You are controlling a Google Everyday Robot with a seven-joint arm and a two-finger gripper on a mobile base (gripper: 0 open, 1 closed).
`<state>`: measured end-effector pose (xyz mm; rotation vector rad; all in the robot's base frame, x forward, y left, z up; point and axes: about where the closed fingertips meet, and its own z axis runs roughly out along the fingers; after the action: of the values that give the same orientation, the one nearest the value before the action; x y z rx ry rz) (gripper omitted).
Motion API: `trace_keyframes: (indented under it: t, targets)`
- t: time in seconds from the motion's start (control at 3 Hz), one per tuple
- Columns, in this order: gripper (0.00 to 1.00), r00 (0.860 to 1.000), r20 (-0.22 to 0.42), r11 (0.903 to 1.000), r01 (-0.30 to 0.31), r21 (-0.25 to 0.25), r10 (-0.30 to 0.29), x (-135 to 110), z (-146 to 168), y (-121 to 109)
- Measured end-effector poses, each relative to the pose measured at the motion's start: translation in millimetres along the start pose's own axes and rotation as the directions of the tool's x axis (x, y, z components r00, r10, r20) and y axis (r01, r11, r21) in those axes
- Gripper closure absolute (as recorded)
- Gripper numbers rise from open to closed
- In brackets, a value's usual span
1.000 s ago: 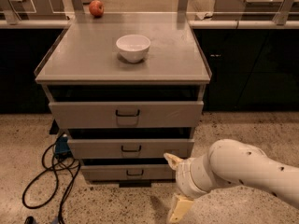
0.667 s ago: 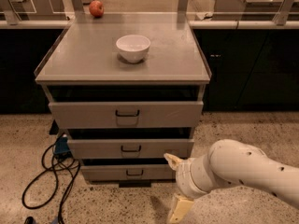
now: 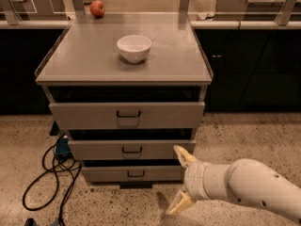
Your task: Open top drawer
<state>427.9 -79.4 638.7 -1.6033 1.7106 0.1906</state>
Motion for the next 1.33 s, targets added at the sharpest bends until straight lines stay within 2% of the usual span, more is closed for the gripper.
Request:
trace_keyframes:
  t: [0.33, 0.67, 1.0, 1.33]
  targets:
    - [0.0, 0.997, 0.051, 0.9844, 0.042, 0.171, -0.051, -3.0, -44.7, -49.0]
    - [0.0, 0.997, 0.004, 0.9557, 0.07, 0.286, -0.074, 14.0, -129.0, -109.7]
    - [0.0, 0.998, -0.002, 0.9591, 0.067, 0.275, -0.069, 15.4, -129.2, -107.8]
    - [0.0, 0.997, 0.005, 0.963, 0.076, 0.259, -0.08, 16.9, -119.4, -128.3]
